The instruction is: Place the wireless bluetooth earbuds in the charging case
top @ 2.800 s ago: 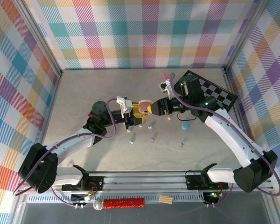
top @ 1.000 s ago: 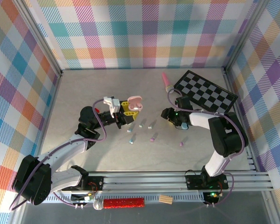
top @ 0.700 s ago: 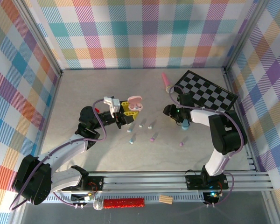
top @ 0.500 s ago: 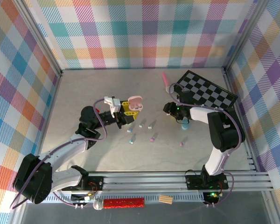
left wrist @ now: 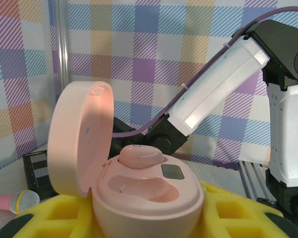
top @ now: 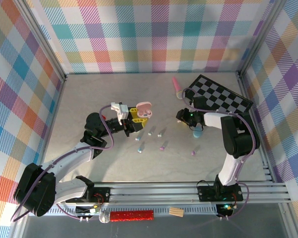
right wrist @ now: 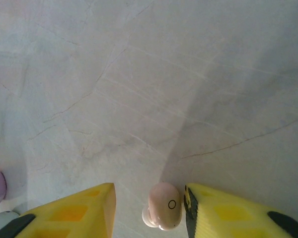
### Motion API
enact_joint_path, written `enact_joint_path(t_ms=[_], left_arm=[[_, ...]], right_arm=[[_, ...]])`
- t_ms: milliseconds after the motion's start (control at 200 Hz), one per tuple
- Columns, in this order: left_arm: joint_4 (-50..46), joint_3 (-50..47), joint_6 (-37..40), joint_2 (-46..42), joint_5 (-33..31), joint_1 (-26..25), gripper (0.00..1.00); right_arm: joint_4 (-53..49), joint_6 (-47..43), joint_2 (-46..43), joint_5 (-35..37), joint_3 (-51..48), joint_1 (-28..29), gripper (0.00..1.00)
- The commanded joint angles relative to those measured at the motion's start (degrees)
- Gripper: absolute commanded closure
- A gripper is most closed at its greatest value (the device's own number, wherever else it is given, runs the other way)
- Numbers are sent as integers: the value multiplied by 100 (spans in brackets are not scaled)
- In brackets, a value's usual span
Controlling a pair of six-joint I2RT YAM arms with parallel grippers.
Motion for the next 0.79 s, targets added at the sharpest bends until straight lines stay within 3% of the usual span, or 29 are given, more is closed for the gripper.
enact_joint_path(t_ms=[0, 500, 790], left_arm=[[309, -8, -38, 22, 90, 24, 62], [491, -52, -80, 137, 96, 28, 62], [466, -70, -45, 155, 62, 24, 62]], right_arm=[[132, -85, 157, -293, 78, -33, 62], [151, -112, 263, -470, 70, -42, 80], [53, -222, 217, -463, 80, -42, 80]])
